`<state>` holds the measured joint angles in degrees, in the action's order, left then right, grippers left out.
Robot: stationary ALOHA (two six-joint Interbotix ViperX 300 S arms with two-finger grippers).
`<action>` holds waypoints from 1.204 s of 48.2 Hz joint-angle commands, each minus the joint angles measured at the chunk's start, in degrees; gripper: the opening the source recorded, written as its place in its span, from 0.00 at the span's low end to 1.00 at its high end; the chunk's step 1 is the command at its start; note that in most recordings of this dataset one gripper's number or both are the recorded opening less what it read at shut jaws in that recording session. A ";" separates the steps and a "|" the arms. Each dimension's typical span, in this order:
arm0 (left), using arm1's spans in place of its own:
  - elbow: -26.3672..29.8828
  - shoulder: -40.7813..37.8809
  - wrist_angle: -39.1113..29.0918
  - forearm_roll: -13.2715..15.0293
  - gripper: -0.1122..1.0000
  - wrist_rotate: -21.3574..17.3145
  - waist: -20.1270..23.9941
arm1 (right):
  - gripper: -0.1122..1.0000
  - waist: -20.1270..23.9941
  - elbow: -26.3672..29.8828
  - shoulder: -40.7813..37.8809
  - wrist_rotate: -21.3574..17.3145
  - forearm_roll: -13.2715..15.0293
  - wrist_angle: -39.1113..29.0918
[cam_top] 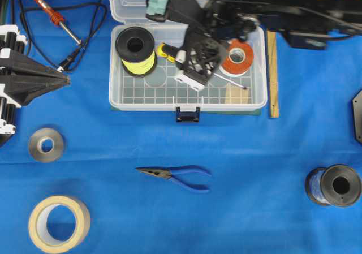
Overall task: Pick the screwdriver from the toolbox among several items.
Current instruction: 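Lift the screwdriver out of the toolbox and carry it toward the pliers, then lower the screwdriver onto the table above the blue pliers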
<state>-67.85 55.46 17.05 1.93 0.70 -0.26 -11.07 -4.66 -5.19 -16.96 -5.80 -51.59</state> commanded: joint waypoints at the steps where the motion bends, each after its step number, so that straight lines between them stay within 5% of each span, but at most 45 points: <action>1: 1.49 -0.18 0.62 0.09 0.10 0.09 0.18 | 0.35 3.52 1.05 3.96 -1.85 -0.18 -1.49; 20: 1.32 -0.18 0.62 0.09 0.10 0.09 0.18 | 0.35 18.37 2.46 -4.57 -12.83 3.69 6.86; 42: 0.70 -0.44 0.53 0.09 0.10 0.18 0.18 | 0.35 19.42 7.12 -20.65 -17.31 9.40 8.79; 58: 0.44 -0.18 0.35 0.09 0.10 0.18 0.09 | 0.35 18.98 7.29 -21.88 -17.14 9.14 8.44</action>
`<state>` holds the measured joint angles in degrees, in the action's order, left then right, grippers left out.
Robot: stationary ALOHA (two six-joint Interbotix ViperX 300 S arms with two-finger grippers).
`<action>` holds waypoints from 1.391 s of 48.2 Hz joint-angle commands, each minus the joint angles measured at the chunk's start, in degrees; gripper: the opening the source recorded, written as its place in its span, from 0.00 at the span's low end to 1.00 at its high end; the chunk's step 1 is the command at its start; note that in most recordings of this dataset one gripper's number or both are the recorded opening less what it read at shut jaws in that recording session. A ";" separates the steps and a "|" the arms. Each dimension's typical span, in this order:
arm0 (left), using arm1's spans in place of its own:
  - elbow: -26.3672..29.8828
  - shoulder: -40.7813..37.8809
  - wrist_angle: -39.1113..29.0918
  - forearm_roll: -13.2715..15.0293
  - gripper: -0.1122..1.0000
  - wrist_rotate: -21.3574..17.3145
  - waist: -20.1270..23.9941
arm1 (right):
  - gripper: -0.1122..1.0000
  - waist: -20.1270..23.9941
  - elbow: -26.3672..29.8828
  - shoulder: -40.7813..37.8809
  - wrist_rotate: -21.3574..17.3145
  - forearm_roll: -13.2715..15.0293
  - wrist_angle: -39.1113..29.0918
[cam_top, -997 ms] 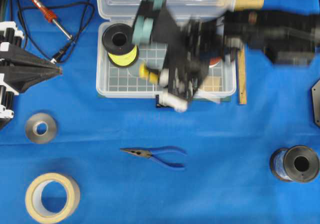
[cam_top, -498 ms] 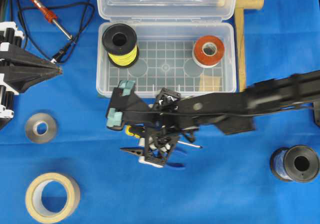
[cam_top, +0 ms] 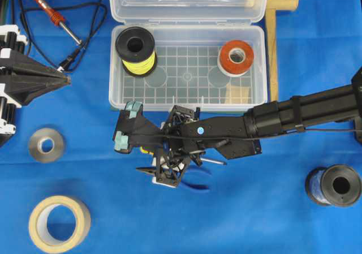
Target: Pick the screwdriver from the toolbox among several items.
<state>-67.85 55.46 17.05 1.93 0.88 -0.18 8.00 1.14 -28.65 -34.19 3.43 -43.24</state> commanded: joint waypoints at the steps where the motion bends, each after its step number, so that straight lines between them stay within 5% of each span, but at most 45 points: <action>1: 0.44 -0.09 0.35 0.00 0.10 0.09 0.09 | 0.35 -0.09 1.49 1.58 0.09 -0.18 0.00; 7: 0.44 -0.09 0.18 0.09 0.10 0.09 0.09 | 0.37 -0.09 2.11 2.64 0.18 0.09 -2.11; 14: 0.44 -0.09 0.09 0.09 0.10 0.09 0.09 | 0.74 0.35 1.85 7.73 0.53 1.41 -4.66; 17: 0.44 -0.09 0.09 0.09 0.10 0.35 0.09 | 0.82 0.70 1.32 10.46 0.26 3.08 -5.54; 27: 0.44 -0.09 -0.26 0.09 0.10 0.70 0.09 | 0.76 2.11 -2.11 21.53 -0.26 10.81 -8.00; 35: 0.35 0.00 -0.70 0.09 0.10 0.70 0.09 | 0.76 3.08 -10.46 31.90 -1.14 15.82 -7.03; 51: 0.26 -0.18 -0.79 0.09 0.10 0.70 -0.70 | 0.76 3.34 -37.71 58.54 -8.79 23.55 6.68; 67: -0.09 -0.62 -0.62 0.09 0.10 0.53 -1.23 | 0.76 3.34 -58.01 81.12 -9.67 26.98 12.92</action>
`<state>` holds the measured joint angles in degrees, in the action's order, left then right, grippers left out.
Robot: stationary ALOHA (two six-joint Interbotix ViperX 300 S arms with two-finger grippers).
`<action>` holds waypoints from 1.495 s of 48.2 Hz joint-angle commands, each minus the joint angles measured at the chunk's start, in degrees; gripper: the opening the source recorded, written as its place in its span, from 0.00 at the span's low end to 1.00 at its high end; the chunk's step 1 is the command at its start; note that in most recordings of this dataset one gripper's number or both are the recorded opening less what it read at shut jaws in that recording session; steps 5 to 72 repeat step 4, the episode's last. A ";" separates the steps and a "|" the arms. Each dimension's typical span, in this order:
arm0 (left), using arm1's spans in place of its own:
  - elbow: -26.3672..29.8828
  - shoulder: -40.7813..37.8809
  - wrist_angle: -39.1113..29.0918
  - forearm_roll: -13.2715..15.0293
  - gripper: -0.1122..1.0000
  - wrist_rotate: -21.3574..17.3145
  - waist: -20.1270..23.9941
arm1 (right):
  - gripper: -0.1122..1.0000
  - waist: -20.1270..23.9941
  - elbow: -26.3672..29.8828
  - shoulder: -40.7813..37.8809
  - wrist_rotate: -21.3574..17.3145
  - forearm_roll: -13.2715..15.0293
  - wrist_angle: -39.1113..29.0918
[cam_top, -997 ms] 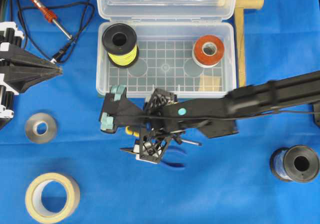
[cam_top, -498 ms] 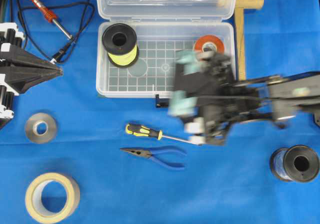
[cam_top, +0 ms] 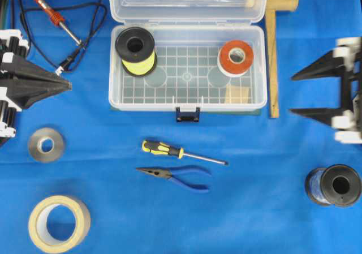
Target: Pick the screwdriver from the toolbox among several items.
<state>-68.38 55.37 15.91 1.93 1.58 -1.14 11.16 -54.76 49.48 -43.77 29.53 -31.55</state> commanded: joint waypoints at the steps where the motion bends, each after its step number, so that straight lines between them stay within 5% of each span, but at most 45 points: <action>1: 0.44 -0.53 0.44 0.09 0.10 -0.18 -0.26 | 0.76 0.18 -2.99 4.04 -0.09 1.14 1.41; 72: 0.35 -0.53 0.53 0.09 0.10 -0.18 -0.26 | 0.76 0.18 -5.54 6.42 -0.09 1.67 2.37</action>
